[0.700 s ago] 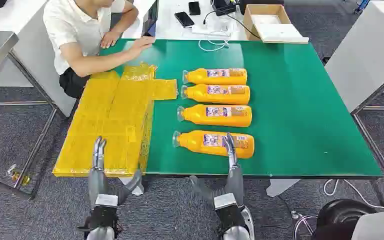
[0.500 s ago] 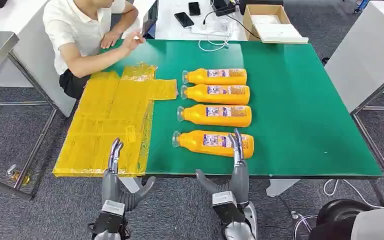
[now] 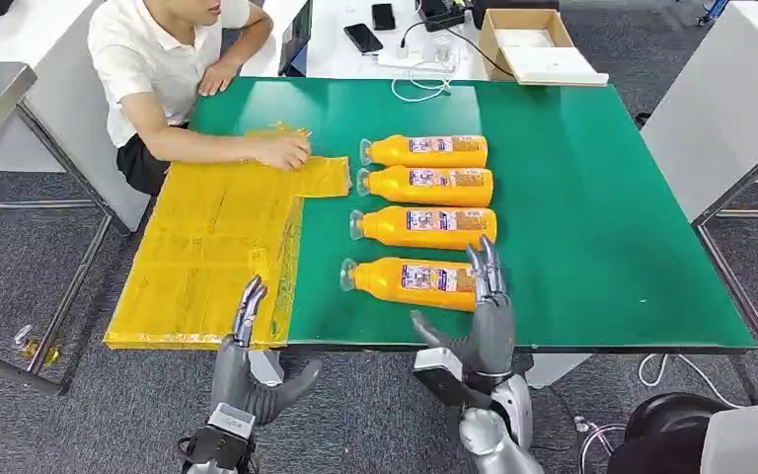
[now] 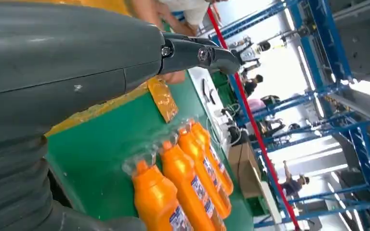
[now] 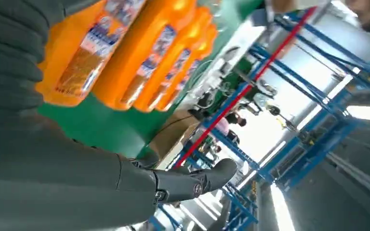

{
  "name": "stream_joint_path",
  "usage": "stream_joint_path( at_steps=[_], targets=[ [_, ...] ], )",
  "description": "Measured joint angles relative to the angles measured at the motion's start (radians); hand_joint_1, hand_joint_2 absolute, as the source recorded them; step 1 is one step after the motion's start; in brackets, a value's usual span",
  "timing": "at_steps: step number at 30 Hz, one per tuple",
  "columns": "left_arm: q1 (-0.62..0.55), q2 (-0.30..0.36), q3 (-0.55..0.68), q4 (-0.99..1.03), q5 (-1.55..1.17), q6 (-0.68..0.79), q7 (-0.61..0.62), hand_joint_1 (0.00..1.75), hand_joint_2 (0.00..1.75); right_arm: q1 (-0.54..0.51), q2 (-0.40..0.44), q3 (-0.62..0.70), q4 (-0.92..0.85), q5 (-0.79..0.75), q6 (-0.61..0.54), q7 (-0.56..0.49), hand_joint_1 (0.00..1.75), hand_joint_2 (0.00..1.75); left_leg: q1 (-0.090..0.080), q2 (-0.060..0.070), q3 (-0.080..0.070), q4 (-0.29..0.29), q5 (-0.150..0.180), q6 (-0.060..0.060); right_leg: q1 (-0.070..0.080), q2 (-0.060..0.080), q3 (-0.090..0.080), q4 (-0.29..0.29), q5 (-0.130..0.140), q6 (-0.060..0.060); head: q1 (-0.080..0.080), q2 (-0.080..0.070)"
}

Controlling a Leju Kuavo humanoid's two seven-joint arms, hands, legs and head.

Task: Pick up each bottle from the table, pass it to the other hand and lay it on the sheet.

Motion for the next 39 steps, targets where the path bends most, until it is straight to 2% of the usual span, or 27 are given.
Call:
stream_joint_path(
  at_steps=[9,18,22,34,39],
  targets=[
    [-0.047,-0.007,-0.012,0.042,-0.007,-0.077,0.002,0.0,1.75,-0.177,-0.056,-0.01,0.271,0.157,0.004,0.083,0.0,1.75,0.0,0.0,0.0,0.0,0.0,0.0,0.0,0.0,0.0,0.0,0.0,0.0,0.0,0.0],
    [-0.079,-0.03,-0.012,0.074,-0.014,-0.119,-0.002,0.0,1.75,-0.342,-0.087,0.013,0.504,0.24,0.117,0.185,0.0,1.75,0.0,0.0,0.0,0.0,0.0,0.0,0.0,0.0,0.0,0.0,0.0,0.0,0.0,0.0],
    [-0.091,-0.037,-0.013,0.075,-0.018,-0.132,0.002,0.0,1.75,-0.398,-0.092,0.047,0.58,0.326,0.149,0.278,0.0,1.75,0.0,0.0,0.0,0.0,0.001,0.0,0.0,0.0,0.0,0.0,0.0,0.0,0.0,0.0],
    [-0.108,-0.041,-0.021,0.081,-0.03,-0.142,0.005,0.0,1.75,-0.465,-0.096,0.101,0.674,0.354,0.289,0.306,0.0,1.75,0.0,0.0,0.0,0.0,0.0,0.0,0.0,0.0,0.0,0.0,0.0,0.0,0.0,0.0],
    [-0.107,-0.041,-0.021,0.079,-0.039,-0.139,0.008,0.0,1.75,-0.479,-0.099,0.147,0.688,0.443,0.298,0.401,0.0,1.75,0.0,0.0,0.0,0.0,0.0,0.0,0.0,0.0,0.0,0.0,0.0,0.0,0.0,0.0]
  ],
)
